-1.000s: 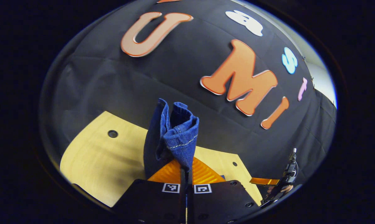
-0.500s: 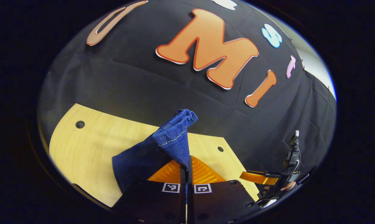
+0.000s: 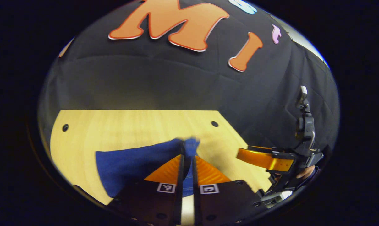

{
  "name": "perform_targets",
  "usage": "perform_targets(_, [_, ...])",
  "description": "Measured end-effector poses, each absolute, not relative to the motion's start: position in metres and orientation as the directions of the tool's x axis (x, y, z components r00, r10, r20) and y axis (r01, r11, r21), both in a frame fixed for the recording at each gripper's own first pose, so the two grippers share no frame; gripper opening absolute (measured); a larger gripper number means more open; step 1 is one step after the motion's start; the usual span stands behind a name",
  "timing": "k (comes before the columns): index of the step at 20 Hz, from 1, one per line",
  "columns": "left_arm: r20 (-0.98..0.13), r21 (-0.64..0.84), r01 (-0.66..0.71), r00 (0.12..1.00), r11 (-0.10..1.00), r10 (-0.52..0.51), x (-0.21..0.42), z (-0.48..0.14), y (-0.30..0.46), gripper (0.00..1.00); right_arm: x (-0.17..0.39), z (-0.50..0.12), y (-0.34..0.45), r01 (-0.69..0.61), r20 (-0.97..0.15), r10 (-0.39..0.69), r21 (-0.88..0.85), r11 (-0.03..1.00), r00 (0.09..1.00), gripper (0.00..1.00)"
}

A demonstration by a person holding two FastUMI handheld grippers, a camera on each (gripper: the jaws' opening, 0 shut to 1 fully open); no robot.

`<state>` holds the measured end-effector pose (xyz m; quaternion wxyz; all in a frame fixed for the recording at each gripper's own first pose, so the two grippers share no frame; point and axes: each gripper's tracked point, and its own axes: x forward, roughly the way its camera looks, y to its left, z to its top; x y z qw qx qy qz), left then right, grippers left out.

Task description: Grasp the waist and the cuffs of the jeans and fold them to make the two legs overlap; first hold the waist and fold one-third of the jeans toward the cuffs, then hold the cuffs and fold the remaining one-third in the same direction to finish folding.

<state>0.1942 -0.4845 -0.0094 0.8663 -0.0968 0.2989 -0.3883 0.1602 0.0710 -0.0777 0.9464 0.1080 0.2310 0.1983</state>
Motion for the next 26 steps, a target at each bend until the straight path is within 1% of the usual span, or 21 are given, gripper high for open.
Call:
perform_targets(1, [-0.449,-0.383,0.624,0.519,0.681,-0.728,0.191,-0.008,-0.485,0.36,0.161,-0.077,0.069,-0.329,-0.391,0.428,0.295,0.897,0.815,0.98])
perform_targets(2, [-0.458,-0.360,0.628,0.526,0.691,-0.717,0.192,-0.013,-0.486,0.46,0.160,-0.075,0.067,-0.329,-0.384,0.425,0.291,0.898,0.820,0.99])
perform_targets(3, [-0.454,-0.350,0.631,0.532,0.692,-0.715,0.194,-0.012,-0.482,0.59,0.161,-0.072,0.065,-0.334,-0.371,0.426,0.287,0.898,0.825,0.98])
perform_targets(6, [-0.403,-0.333,0.612,0.595,0.717,-0.695,0.206,0.003,-0.464,0.60,0.162,-0.059,0.060,-0.334,-0.325,0.407,0.258,0.907,0.854,0.98])
perform_targets(7, [-0.381,-0.307,0.604,0.631,0.736,-0.676,0.210,0.008,-0.453,0.67,0.162,-0.052,0.058,-0.335,-0.301,0.395,0.232,0.913,0.868,0.98])
perform_targets(8, [-0.362,-0.270,0.592,0.669,0.760,-0.649,0.216,0.017,-0.440,0.72,0.162,-0.042,0.057,-0.339,-0.267,0.384,0.201,0.919,0.884,0.98])
perform_targets(9, [-0.336,-0.239,0.577,0.706,0.781,-0.624,0.224,0.023,-0.432,0.86,0.161,-0.031,0.057,-0.344,-0.230,0.376,0.167,0.924,0.898,0.98])
perform_targets(10, [-0.308,-0.216,0.557,0.740,0.802,-0.597,0.230,0.030,-0.422,0.92,0.157,-0.022,0.059,-0.355,-0.190,0.378,0.141,0.924,0.906,0.98])
perform_targets(14, [-0.197,-0.123,0.458,0.858,0.881,-0.474,0.244,0.068,-0.392,0.92,0.127,0.014,0.089,-0.442,-0.075,0.446,0.064,0.895,0.892,0.98])
perform_targets(16, [-0.134,-0.099,0.421,0.892,0.902,-0.431,0.241,0.095,-0.376,0.92,0.117,0.034,0.107,-0.457,-0.005,0.457,0.010,0.889,0.889,0.98])
perform_targets(19, [-0.052,-0.089,0.380,0.921,0.921,-0.385,0.229,0.117,-0.353,0.92,0.098,0.070,0.119,-0.457,0.134,0.458,-0.036,0.889,0.879,0.98])
perform_targets(21, [0.014,-0.097,0.352,0.936,0.931,-0.352,0.217,0.131,-0.339,0.92,0.089,0.092,0.115,-0.416,0.224,0.429,-0.104,0.903,0.875,0.97])
perform_targets(23, [0.045,-0.099,0.316,0.949,0.944,-0.313,0.207,0.140,-0.325,0.92,0.080,0.110,0.105,-0.351,0.302,0.390,-0.176,0.920,0.870,0.98])
perform_targets(25, [0.050,-0.101,0.298,0.954,0.949,-0.294,0.200,0.139,-0.315,0.92,0.071,0.118,0.100,-0.307,0.329,0.364,-0.212,0.928,0.871,0.98])
perform_targets(26, [0.054,-0.109,0.293,0.956,0.950,-0.289,0.196,0.139,-0.308,0.87,0.063,0.122,0.097,-0.286,0.339,0.349,-0.222,0.932,0.874,0.98])
